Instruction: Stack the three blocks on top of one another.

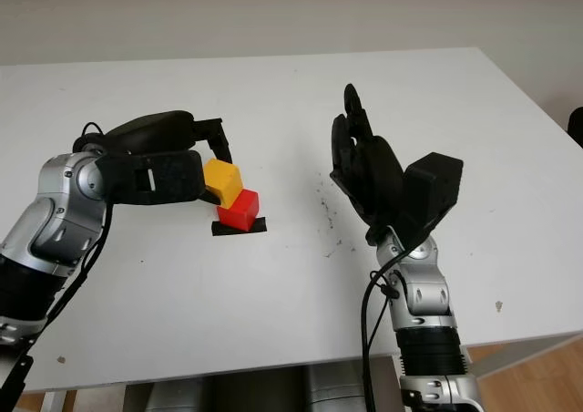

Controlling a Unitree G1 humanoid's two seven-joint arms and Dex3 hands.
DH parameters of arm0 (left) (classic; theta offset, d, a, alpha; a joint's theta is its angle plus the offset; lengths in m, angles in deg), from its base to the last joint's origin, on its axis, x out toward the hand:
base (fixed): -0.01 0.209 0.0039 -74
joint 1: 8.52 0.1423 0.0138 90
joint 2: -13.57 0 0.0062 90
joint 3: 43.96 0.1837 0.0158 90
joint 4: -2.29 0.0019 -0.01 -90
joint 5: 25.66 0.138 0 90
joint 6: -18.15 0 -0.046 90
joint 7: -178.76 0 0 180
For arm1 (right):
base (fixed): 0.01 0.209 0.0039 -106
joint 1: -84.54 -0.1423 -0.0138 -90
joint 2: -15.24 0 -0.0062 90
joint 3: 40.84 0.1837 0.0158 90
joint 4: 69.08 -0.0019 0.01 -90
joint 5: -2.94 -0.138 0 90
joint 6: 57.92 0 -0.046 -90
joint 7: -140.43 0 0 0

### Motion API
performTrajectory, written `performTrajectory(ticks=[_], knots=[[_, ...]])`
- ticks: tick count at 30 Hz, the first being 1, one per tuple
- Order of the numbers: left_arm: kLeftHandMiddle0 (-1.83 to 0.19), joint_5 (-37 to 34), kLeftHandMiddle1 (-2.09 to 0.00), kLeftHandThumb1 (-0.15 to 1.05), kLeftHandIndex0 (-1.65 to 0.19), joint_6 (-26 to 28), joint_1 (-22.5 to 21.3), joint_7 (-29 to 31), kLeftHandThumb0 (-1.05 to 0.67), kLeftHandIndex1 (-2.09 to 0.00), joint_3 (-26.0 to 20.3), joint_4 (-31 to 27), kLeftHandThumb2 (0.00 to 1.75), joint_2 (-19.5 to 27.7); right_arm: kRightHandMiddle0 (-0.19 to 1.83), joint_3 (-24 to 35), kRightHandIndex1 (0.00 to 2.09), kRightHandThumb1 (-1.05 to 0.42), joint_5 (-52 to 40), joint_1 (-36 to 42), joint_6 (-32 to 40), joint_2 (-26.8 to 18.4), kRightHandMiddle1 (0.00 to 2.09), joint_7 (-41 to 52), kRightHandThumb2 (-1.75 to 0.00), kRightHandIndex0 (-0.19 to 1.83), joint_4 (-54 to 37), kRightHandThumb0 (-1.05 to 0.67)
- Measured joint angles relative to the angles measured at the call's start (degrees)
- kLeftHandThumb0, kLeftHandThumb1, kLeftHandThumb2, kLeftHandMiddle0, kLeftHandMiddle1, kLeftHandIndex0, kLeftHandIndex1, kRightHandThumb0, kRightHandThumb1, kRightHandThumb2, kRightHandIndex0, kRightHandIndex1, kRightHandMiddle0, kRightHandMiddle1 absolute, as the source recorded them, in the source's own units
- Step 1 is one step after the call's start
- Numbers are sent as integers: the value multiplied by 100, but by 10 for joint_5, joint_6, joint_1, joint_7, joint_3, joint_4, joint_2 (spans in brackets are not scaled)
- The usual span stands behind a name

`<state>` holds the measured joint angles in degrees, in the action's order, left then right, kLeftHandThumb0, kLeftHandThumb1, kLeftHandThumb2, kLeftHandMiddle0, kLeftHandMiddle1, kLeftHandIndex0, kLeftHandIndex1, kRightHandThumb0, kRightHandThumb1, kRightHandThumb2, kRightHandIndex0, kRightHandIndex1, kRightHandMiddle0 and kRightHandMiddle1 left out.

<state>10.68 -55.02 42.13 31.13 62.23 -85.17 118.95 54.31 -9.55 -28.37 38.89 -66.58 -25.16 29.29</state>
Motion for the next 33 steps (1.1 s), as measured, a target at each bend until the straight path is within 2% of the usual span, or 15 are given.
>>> performTrajectory(ticks=[14, 25, 26, 27, 28, 30, 31, 33], knots=[[-29, -29, -6, 96, -37, -11, 0, -6, -37, -155, 0, 3, 5, -12, -19, 0, 0, -105, 0, 0, 0, 0, 0, 0, -71, -19, 0, -75], [-27, -25, -5, 97, -33, -6, -1, -5, -39, -159, 2, 6, 5, -13, -19, -1, 0, -105, 2, 0, -1, 4, 0, 1, -72, -19, 0, -75], [-24, -18, -4, 97, -32, 1, -2, -5, -42, -155, 5, 5, 5, -13, -19, -1, 0, -105, 2, 0, -1, 4, 0, 1, -72, -19, 0, -75], [-20, -9, -4, 96, -30, 10, -3, -2, -48, -140, 9, 4, 5, -13, -19, -1, 0, -105, 2, 0, -1, 4, 0, 1, -72, -19, 0, -75], [-14, 0, -4, 95, -26, 16, -5, 1, -58, -112, 13, 3, 5, -13, -19, -1, 0, -105, 2, 0, -1, 4, 0, 1, -72, -19, 0, -74], [-4, 15, -4, 94, -26, 24, -6, 11, -69, -68, 23, 2, 5, -10, -19, -1, 0, -105, 2, 0, -1, 4, 0, 1, -72, -19, 0, -74], [2, 19, -4, 94, -25, 24, -6, 15, -74, -39, 26, 2, 5, -9, -19, -1, 0, -105, 2, 0, -1, 4, 0, 1, -73, -19, 0, -74], [9, 22, -3, 94, -19, 24, -6, 24, -80, -16, 29, 2, 6, -8, -19, -1, 0, -105, 2, 0, -1, 4, 0, 1, -72, -19, 0, -75]])
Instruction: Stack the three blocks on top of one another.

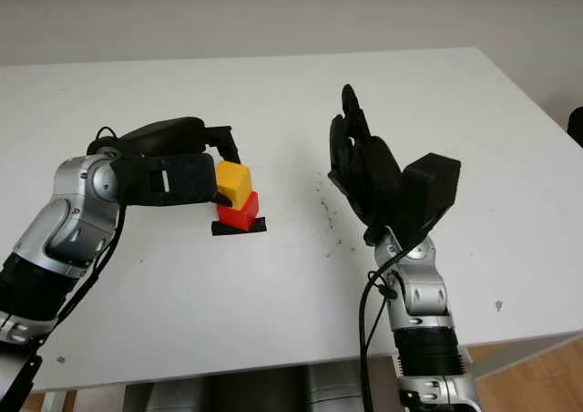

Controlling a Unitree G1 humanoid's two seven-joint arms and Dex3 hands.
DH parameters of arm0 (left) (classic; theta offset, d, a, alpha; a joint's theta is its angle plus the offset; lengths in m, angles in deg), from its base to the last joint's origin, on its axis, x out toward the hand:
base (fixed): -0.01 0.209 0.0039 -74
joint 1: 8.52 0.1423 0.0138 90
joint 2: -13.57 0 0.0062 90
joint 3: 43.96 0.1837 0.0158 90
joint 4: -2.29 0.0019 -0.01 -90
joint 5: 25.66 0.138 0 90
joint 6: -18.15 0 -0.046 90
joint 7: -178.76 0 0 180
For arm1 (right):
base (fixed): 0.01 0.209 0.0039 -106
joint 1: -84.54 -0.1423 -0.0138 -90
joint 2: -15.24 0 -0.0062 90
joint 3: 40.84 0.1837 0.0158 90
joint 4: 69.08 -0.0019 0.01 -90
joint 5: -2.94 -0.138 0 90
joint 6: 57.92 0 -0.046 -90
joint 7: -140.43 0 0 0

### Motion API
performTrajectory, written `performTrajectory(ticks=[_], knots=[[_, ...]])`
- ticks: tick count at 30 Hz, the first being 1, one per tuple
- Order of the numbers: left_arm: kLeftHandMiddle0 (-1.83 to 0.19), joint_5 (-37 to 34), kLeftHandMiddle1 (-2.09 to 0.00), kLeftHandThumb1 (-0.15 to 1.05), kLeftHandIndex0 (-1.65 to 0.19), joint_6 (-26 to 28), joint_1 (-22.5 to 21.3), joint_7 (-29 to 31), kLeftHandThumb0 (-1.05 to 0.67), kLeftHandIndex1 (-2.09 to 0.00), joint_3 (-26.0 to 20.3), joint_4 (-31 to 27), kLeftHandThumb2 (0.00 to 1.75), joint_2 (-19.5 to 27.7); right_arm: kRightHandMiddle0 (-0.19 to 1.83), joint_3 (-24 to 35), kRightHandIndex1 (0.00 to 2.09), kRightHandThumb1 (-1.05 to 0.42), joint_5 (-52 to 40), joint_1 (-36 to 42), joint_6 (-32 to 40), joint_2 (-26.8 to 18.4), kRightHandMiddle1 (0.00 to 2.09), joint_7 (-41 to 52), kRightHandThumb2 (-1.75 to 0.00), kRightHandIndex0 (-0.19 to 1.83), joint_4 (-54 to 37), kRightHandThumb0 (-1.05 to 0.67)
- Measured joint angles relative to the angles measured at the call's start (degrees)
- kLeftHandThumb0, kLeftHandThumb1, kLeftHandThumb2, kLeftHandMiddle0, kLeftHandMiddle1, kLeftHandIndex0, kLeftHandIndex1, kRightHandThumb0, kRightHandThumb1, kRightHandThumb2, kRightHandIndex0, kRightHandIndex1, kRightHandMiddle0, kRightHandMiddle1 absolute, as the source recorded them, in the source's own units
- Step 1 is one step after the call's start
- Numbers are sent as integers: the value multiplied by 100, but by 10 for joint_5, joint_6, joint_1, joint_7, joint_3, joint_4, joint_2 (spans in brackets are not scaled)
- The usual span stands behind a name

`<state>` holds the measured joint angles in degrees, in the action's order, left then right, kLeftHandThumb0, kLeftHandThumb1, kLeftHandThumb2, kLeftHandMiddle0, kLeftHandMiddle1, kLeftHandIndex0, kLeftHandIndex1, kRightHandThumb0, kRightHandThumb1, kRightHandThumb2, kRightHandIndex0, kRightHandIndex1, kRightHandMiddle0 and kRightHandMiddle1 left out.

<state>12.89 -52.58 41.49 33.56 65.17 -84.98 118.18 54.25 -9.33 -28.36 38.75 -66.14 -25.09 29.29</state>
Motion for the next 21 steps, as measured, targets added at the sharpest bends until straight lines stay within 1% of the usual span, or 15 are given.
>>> performTrajectory(ticks=[4, 9, 14, 16, 18, 21], knots=[[18, 2, -1, 97, -1, -2, 0, 23, -85, -3, 1, 0, 6, 4, -19, 0, 0, -105, 0, 0, 0, 0, 0, 1, -72, -19, 0, -75], [19, -4, 0, 100, 14, -6, 0, 39, -90, -1, 1, -1, 7, 5, -19, 0, 0, -105, 0, 0, 0, 0, 0, 5, -72, -19, 0, -75], [19, -22, 0, 100, 19, -19, 0, 42, -90, -2, -1, -8, 6, 7, -19, 1, 0, -105, 0, 0, 0, 0, 0, 5, -72, -19, 1, -76], [19, -40, 0, 102, 19, -28, 0, 42, -94, 0, -7, -11, 6, 8, -19, 1, 0, -105, 0, 0, 0, 0, 0, 5, -71, -19, 1, -76], [19, -64, 0, 102, 19, -30, 0, 49, -97, 0, -18, -20, 6, 8, -19, 1, 0, -105, 0, 0, 0, 0, 0, 5, -70, -19, 1, -76], [19, -102, 0, 102, 19, -13, 3, 63, -99, 0, -45, -48, 6, 10, -19, 1, 0, -105, -1, 0, 0, 0, 0, 4, -69, -19, 1, -77]])
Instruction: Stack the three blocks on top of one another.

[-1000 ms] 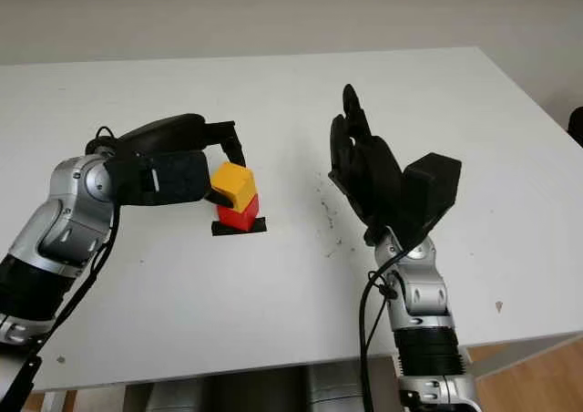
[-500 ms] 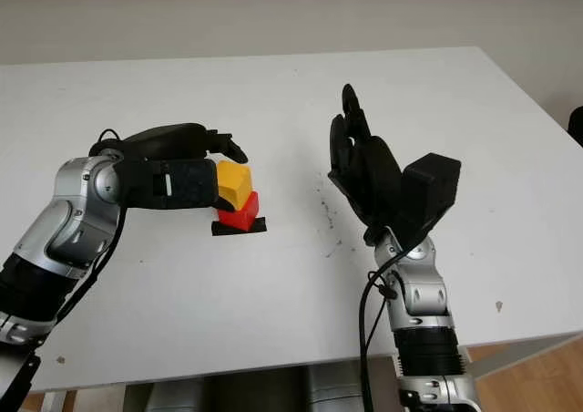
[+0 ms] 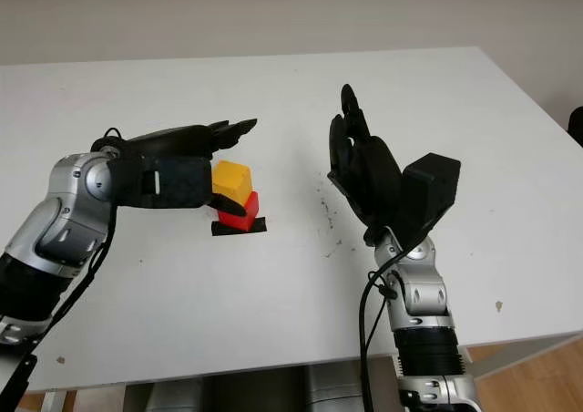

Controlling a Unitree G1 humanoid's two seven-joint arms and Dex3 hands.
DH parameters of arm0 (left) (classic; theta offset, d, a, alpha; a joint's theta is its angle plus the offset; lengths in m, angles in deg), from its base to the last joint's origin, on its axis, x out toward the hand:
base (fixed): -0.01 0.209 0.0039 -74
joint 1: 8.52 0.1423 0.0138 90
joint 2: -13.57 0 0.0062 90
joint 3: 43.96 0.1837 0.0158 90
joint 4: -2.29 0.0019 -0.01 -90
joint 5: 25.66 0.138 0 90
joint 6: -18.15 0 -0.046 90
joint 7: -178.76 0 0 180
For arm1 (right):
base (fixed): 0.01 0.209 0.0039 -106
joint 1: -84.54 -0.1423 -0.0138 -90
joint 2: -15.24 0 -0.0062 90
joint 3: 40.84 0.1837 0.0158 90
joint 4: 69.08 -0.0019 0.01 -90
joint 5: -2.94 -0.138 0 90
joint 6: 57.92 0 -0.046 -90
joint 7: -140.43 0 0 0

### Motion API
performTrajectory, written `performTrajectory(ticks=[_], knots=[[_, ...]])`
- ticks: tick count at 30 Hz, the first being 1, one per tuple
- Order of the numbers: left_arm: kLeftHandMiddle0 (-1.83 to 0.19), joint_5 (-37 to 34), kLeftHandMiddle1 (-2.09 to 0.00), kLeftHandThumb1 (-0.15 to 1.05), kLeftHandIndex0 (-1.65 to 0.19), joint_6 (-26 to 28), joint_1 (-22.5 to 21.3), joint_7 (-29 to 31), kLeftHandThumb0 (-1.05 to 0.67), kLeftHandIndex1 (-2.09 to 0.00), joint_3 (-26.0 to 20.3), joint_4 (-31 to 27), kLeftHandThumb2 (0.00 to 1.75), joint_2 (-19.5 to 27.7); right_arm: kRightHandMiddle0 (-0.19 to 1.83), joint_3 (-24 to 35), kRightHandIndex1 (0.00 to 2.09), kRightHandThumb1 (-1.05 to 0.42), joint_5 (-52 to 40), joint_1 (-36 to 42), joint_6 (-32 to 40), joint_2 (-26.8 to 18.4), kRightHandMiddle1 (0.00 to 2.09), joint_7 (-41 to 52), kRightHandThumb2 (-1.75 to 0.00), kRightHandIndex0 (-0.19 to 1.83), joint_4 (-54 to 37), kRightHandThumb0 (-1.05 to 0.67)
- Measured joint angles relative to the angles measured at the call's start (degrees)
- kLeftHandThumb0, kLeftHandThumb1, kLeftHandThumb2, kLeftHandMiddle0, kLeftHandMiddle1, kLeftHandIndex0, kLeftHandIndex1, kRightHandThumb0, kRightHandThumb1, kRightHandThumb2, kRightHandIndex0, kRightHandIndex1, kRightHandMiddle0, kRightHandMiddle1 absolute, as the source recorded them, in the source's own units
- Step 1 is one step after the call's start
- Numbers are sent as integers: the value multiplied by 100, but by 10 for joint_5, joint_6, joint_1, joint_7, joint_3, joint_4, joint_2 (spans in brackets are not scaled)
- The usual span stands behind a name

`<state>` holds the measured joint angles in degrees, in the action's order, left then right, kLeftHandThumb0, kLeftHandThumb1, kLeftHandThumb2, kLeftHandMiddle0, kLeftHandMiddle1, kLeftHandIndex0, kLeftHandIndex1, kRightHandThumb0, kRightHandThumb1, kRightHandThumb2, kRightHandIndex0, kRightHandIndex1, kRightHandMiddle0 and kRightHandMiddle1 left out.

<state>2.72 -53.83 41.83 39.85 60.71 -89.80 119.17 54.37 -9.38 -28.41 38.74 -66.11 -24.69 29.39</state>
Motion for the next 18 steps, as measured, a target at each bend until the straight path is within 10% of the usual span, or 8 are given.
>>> performTrajectory(ticks=[18], knots=[[-5, -159, -8, 86, -13, 37, 73, -90, -61, -11, -289, -92, 4, 132, -19, 0, 0, -105, -1, 0, 0, 2, 0, -1, -69, -19, 4, -76]])
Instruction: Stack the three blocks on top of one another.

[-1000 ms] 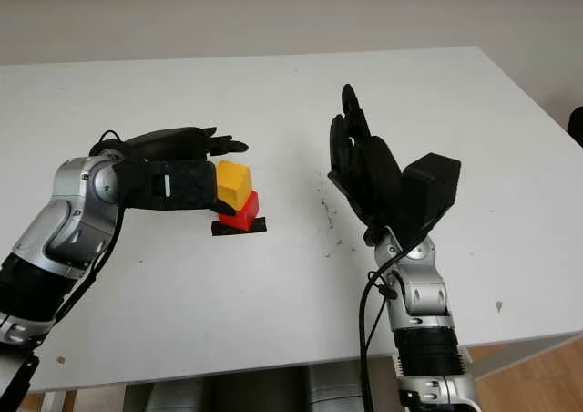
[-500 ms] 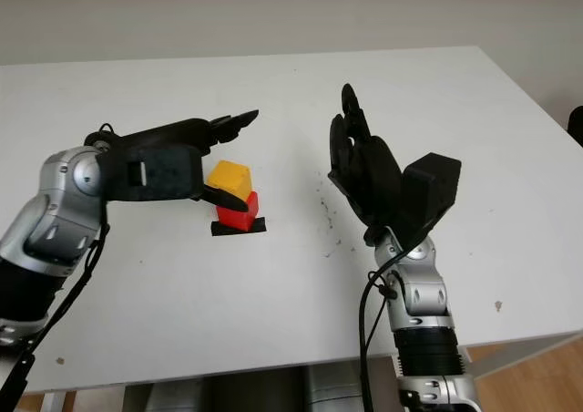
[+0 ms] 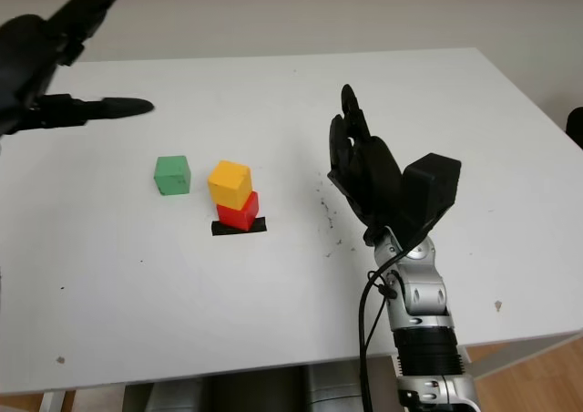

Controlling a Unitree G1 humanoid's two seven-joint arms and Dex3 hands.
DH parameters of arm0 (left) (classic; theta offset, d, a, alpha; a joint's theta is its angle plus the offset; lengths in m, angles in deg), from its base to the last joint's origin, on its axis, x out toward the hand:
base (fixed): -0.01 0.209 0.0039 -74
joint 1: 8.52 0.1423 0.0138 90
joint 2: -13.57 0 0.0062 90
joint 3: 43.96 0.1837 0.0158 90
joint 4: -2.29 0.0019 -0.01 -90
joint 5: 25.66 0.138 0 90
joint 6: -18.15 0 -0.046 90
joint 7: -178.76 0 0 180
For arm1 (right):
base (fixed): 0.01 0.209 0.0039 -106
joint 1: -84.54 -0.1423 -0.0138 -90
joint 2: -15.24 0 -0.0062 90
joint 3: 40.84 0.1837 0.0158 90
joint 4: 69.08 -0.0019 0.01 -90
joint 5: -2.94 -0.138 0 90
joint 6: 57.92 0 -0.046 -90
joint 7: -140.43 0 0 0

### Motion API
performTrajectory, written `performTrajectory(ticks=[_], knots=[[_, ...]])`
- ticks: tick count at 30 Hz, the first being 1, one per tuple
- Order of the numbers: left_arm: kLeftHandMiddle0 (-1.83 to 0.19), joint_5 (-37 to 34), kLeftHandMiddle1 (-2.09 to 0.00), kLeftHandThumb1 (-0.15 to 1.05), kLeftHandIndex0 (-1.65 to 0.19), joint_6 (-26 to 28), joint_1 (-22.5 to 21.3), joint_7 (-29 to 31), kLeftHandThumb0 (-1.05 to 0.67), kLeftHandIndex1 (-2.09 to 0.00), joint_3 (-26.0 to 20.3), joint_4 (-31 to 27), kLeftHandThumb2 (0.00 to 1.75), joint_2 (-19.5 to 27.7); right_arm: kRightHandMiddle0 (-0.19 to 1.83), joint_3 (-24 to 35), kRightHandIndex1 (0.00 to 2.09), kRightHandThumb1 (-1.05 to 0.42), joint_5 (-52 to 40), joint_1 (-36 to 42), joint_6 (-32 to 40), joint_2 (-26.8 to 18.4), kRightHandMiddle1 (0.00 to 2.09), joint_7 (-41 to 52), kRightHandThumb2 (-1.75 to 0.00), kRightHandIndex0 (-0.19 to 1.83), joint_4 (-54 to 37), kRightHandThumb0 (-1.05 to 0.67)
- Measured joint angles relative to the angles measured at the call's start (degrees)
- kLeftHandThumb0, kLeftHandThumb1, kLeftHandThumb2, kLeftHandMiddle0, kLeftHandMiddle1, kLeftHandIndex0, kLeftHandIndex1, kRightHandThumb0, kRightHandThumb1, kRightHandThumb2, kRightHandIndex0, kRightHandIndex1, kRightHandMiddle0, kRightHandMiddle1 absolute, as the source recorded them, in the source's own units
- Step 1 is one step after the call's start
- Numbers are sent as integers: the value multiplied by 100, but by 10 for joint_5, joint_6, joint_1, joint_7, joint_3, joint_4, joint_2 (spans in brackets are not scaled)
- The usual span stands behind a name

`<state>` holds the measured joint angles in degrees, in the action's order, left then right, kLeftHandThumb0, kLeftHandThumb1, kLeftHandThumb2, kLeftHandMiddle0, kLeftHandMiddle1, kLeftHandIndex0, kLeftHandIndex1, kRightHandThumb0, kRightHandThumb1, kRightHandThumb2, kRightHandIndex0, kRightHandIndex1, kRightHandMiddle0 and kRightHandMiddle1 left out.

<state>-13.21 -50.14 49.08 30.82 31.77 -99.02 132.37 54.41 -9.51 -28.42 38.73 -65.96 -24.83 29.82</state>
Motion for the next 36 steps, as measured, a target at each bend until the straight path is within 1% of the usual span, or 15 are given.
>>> performTrajectory(ticks=[2, 3, 5, 7, 9, 11, 14, 17, 19, 21, 25, 27, 32, 36], knots=[[-7, 29, -8, 88, -13, -2, 0, 7, -68, -9, 10, 23, 5, 44, -19, 0, 0, -105, 0, 0, 0, 0, 0, 0, -69, -19, 0, -76], [-6, 50, -6, 88, -12, -13, 0, 9, -70, -8, 24, 43, 6, 74, -19, 0, 0, -105, 0, 0, 0, 0, 0, -1, -69, -19, 0, -76], [-3, 80, -5, 87, -12, -37, -2, 8, -69, -7, 47, 85, 5, 108, -19, 1, 0, -105, 1, 0, 0, -1, 0, -2, -69, -19, 1, -77], [-6, 92, -6, 85, -11, -74, -5, -1, -70, -6, 68, 127, 5, 116, -19, 1, 0, -105, 2, 0, 0, -1, 0, -2, -68, -19, 1, -77], [-2, 116, -4, 85, -11, -108, -6, -17, -75, -6, 98, 164, 5, 116, -19, 0, 0, -105, 2, 0, 0, -1, 0, -1, -68, -19, 1, -78], [1, 144, -3, 84, -11, -118, -10, -29, -74, -6, 129, 191, 5, 114, -19, 0, 0, -105, 2, -1, 0, -1, 0, 1, -68, -19, 1, -78], [5, 164, -3, 82, -13, -137, -27, -43, -68, -6, 160, 226, 4, 97, -19, 0, 0, -105, 2, -1, 0, -1, 0, 2, -68, -19, 2, -77], [4, 179, -5, 82, -16, -155, -46, -54, -64, -7, 187, 249, 5, 79, -19, 0, 0, -105, 1, -4, 0, 0, 0, 5, -70, -19, 6, -77], [4, 183, -5, 84, -17, -178, -56, -64, -70, -7, 202, 268, 6, 68, -19, 0, 0, -105, 1, -7, -1, -1, 0, 6, -70, -19, 7, -77], [6, 183, -4, 84, -17, -188, -64, -70, -72, -6, 209, 288, 6, 53, -19, 0, 0, -105, 2, -8, 0, -1, 0, 5, -70, -19, 7, -77], [12, 183, -3, 84, -13, -186, -82, -71, -78, -5, 222, 316, 5, 27, -19, 0, 0, -105, 6, -9, 0, -2, 0, 3, -69, -19, 7, -78], [14, 183, -3, 84, -13, -187, -96, -72, -77, -5, 226, 333, 6, 16, -19, 0, 0, -105, 6, -10, 0, -2, 0, 3, -69, -19, 8, -77], [15, 184, -5, 83, -20, -203, -127, -95, -80, -8, 232, 389, 5, 3, -19, 0, 0, -105, 6, -12, -1, -2, 0, 3, -68, -19, 8, -78], [13, 193, -6, 83, -22, -214, -147, -99, -78, -7, 248, 435, 5, -6, -19, 1, 0, -105, 6, -12, -1, -2, 0, 4, -69, -19, 7, -77]])
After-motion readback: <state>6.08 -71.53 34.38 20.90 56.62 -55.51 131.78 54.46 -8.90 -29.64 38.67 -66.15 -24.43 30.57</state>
